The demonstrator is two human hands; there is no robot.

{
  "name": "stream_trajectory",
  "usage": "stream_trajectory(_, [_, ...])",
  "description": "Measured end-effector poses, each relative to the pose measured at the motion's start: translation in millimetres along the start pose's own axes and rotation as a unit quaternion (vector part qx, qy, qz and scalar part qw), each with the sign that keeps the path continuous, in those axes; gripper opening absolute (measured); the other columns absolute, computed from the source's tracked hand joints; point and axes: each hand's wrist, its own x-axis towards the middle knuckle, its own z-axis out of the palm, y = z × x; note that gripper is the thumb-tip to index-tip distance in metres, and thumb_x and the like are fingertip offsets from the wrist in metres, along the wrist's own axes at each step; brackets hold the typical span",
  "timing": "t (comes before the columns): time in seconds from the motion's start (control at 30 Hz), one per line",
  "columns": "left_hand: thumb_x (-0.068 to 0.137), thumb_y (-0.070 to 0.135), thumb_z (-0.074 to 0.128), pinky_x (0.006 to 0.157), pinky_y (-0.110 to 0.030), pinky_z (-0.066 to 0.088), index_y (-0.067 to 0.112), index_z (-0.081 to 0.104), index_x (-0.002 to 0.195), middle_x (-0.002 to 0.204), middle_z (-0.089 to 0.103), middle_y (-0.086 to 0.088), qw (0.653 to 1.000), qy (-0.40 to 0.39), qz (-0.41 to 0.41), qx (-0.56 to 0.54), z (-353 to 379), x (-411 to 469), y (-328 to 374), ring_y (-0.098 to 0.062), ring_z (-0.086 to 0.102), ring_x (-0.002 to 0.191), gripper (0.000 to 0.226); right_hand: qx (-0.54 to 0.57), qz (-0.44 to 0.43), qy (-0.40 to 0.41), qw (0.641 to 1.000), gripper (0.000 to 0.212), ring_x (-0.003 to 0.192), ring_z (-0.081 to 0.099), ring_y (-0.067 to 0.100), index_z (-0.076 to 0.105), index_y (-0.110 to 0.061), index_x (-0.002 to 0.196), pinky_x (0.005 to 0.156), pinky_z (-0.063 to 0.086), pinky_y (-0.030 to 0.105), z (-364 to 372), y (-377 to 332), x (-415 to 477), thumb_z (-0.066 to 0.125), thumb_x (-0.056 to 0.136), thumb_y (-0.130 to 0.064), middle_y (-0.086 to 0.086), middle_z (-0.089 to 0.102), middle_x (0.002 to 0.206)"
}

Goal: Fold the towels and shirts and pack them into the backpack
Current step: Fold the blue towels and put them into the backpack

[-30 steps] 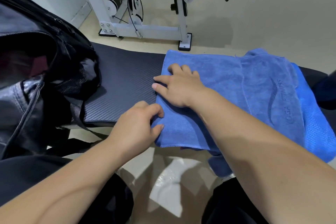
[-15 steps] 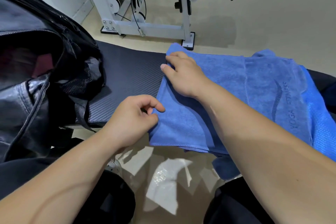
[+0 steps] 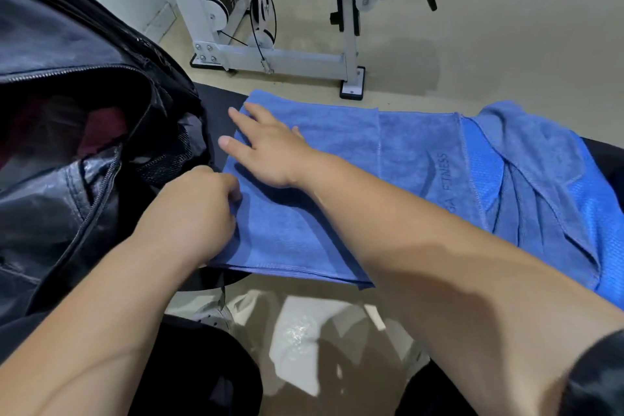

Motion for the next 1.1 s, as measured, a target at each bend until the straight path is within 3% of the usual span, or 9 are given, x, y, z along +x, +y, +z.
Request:
stream_trajectory(0.17, [0.094, 0.026, 0.052, 0.062, -0.035, 0.042, 0.030, 0.066, 0.093, 0.088, 0.046, 0.002, 0.994, 0.038, 0.030, 0.103, -4, 3, 20, -0.026, 0.056, 0.080, 0.014, -0.021, 0.030, 0.017, 0.999, 0.064, 0.155, 0.002, 0.022, 0.021, -0.037, 0.158, 0.124, 0.010, 0.050, -36, 39, -34, 0.035, 0.101, -0.061, -0.005, -0.008, 0.169])
stream_trajectory(0.3, [0.093, 0.032, 0.053, 0.062, -0.034, 0.043, 0.027, 0.061, 0.092, 0.086, 0.052, 0.004, 0.995, 0.059, 0.068, 0.053, -4, 1, 47, -0.025, 0.058, 0.081, 0.010, -0.043, 0.125, 0.039, 0.990, 0.063, 0.154, 0.006, 0.024, 0.031, -0.032, 0.156, 0.123, 0.016, 0.048, -69, 93, -73, 0.036, 0.100, -0.062, -0.001, 0.003, 0.168])
stream_trajectory(0.47, [0.095, 0.051, 0.050, 0.066, -0.036, 0.039, 0.022, 0.046, 0.081, 0.090, 0.059, 0.000, 0.988, 0.000, 0.155, -0.010, 8, -19, 111, -0.028, 0.060, 0.090, 0.032, -0.041, 0.156, 0.048, 0.986, 0.059, 0.153, 0.014, 0.015, 0.038, -0.028, 0.153, 0.122, 0.018, 0.038, -85, 143, -109, 0.035, 0.102, -0.058, 0.002, 0.019, 0.166])
stream_trajectory(0.6, [0.093, 0.066, 0.045, 0.066, -0.034, 0.034, 0.025, 0.041, 0.079, 0.083, 0.048, 0.004, 0.978, -0.062, 0.199, 0.017, 26, -32, 145, -0.026, 0.055, 0.083, 0.043, -0.076, 0.130, 0.040, 0.988, 0.057, 0.150, 0.021, 0.022, 0.040, -0.033, 0.151, 0.121, 0.021, 0.044, -75, 146, -114, 0.035, 0.101, -0.061, -0.001, 0.030, 0.161])
stream_trajectory(0.7, [0.085, 0.074, 0.051, 0.064, -0.034, 0.034, 0.026, 0.033, 0.070, 0.078, 0.044, 0.008, 0.976, -0.083, 0.203, 0.018, 34, -33, 150, -0.021, 0.047, 0.074, 0.053, -0.120, 0.126, 0.035, 0.984, 0.059, 0.152, 0.014, 0.022, 0.037, -0.035, 0.152, 0.121, 0.012, 0.044, -68, 144, -115, 0.034, 0.100, -0.062, 0.002, 0.025, 0.164])
stream_trajectory(0.9, [0.086, 0.048, 0.055, 0.064, -0.035, 0.041, 0.023, 0.034, 0.070, 0.078, 0.045, 0.005, 0.976, -0.087, 0.199, -0.001, 39, -28, 148, -0.022, 0.050, 0.073, 0.037, -0.107, 0.119, 0.054, 0.986, 0.063, 0.155, 0.004, 0.026, 0.023, -0.040, 0.157, 0.123, -0.002, 0.053, -61, 140, -106, 0.033, 0.099, -0.064, -0.004, 0.020, 0.166])
stream_trajectory(1.1, [0.084, 0.039, 0.052, 0.065, -0.037, 0.048, 0.020, 0.040, 0.076, 0.079, 0.049, 0.003, 0.971, -0.080, 0.223, -0.017, 44, -27, 139, -0.026, 0.054, 0.075, 0.024, -0.116, 0.143, 0.059, 0.981, 0.062, 0.154, 0.002, 0.029, 0.036, -0.038, 0.152, 0.122, -0.003, 0.058, -67, 140, -92, 0.034, 0.097, -0.067, -0.004, 0.026, 0.163])
